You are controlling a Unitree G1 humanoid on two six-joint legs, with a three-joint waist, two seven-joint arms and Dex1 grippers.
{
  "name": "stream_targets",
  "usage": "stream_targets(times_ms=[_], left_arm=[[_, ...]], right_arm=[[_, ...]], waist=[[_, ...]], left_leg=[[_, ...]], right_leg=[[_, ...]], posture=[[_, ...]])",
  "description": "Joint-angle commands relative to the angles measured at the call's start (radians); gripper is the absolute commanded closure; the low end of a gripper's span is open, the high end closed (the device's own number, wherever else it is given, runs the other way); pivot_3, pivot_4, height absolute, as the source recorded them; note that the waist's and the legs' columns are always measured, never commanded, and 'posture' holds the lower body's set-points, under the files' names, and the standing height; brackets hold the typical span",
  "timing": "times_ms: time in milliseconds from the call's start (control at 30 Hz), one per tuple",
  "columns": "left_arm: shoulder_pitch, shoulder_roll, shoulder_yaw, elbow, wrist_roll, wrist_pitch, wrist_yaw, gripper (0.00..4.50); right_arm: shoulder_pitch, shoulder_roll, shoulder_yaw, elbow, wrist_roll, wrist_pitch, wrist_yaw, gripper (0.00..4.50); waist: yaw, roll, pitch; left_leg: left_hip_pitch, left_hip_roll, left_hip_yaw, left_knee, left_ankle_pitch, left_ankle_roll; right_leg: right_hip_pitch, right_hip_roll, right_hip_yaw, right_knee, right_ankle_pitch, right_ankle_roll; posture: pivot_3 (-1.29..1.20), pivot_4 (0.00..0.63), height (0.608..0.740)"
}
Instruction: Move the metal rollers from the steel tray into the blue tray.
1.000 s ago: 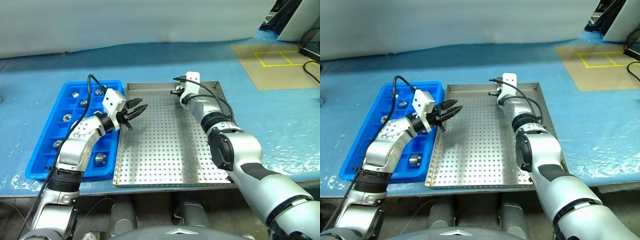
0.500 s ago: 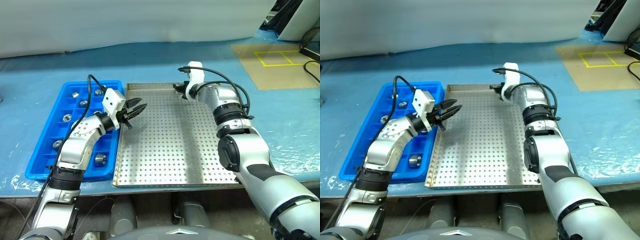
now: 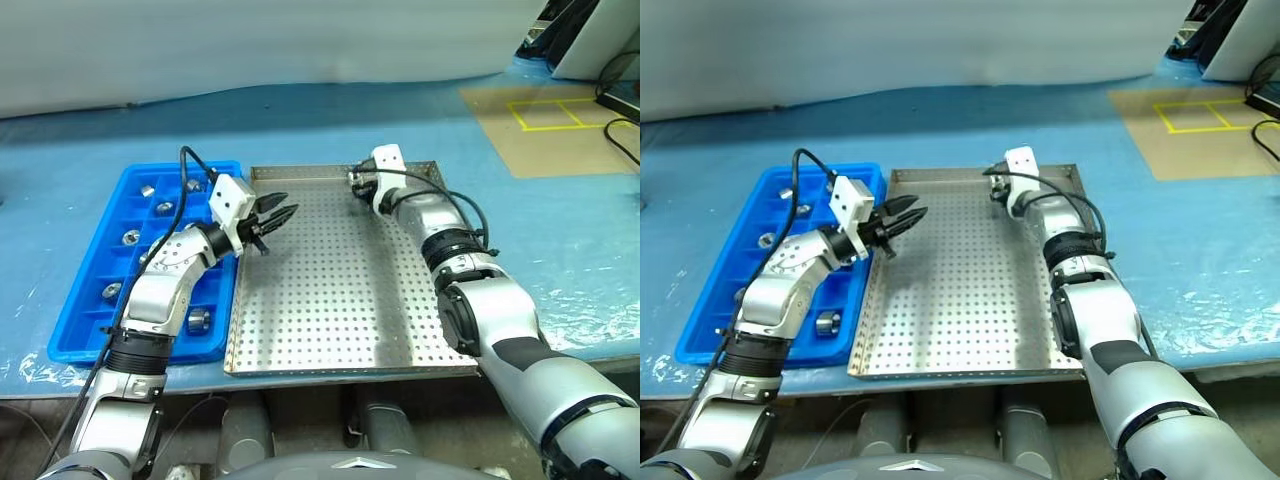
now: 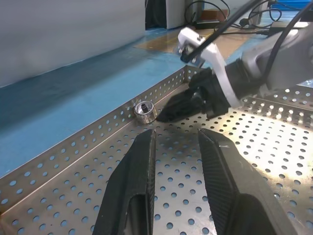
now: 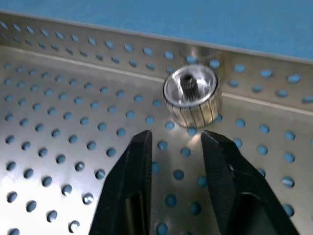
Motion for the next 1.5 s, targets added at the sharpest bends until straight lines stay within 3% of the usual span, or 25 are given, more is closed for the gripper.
stream_targets(times_ms=[33,200,233,367,633,800,1200,1500], left_arm=[[-0.008,0.001,0.007,-0.033,-0.003,-0.008,0.004,3.08],[0.013,0.009,0.013,-0.069,-0.007,0.008,0.014,3.08],[0.018,0.011,0.016,-0.074,-0.007,0.01,0.016,3.08],[0.032,0.017,0.021,-0.089,-0.009,0.019,0.024,3.08],[0.018,0.004,0.011,-0.073,-0.001,0.013,0.037,3.08],[0.024,0.0,0.008,-0.079,0.0,0.013,0.043,3.08],[0.037,0.001,0.005,-0.098,0.004,0.024,0.058,3.08],[0.022,-0.005,-0.001,-0.086,0.009,0.025,0.065,3.08]], right_arm=[[-0.067,0.019,0.004,0.037,-0.017,-0.083,-0.001,1.89],[-0.102,0.034,0.001,0.07,-0.03,-0.108,0.011,0.21],[-0.11,0.035,-0.001,0.067,-0.028,-0.108,0.02,0.04],[-0.129,0.032,0.02,0.039,-0.046,-0.122,0.061,0.04],[-0.091,-0.001,0.251,0.098,-0.294,-0.298,0.021,0.04],[-0.078,-0.003,0.329,0.138,-0.378,-0.328,0.022,0.04],[-0.091,0.013,0.092,0.177,-0.188,-0.139,0.039,0.04],[-0.103,-0.007,0.064,0.176,-0.196,-0.116,0.029,0.04]], waist=[[-0.005,0.0,0.0],[-0.003,0.0,0.0],[-0.002,0.0,0.0],[-0.001,0.001,0.0],[-0.001,0.001,0.0],[-0.002,0.001,0.0],[0.0,0.001,0.0],[0.0,0.001,0.0]], left_leg=[[0.0,0.0,0.0,0.0,0.0,0.0],[0.0,0.0,0.0,0.0,0.0,0.0],[0.0,0.0,0.0,0.0,0.0,0.0],[0.0,0.0,0.0,0.0,0.0,0.0],[0.0,0.0,0.0,0.001,0.0,0.0],[0.0,0.0,0.0,0.001,0.0,0.0],[0.002,0.001,0.0,0.001,0.0,0.001],[0.002,0.001,0.0,0.001,0.0,0.001]], right_leg=[[0.0,0.0,0.0,0.0,0.0,0.0],[0.0,0.0,0.0,0.001,0.0,0.0],[0.0,0.0,0.0,0.001,0.0,0.0],[0.0,0.0,0.0,0.0,0.0,0.0],[0.0,0.0,-0.001,0.001,0.0,0.0],[0.0,0.0,0.0,0.0,0.0,0.0],[0.001,0.0,0.0,0.002,0.0,0.0],[0.001,0.0,0.0,0.002,0.0,0.0]], posture=[[-0.01,0.15,0.74],[0.01,0.15,0.74],[0.02,0.15,0.74],[0.02,0.15,0.74],[0.01,0.15,0.74],[0.01,0.15,0.74],[0.02,0.15,0.74],[0.01,0.15,0.74]])
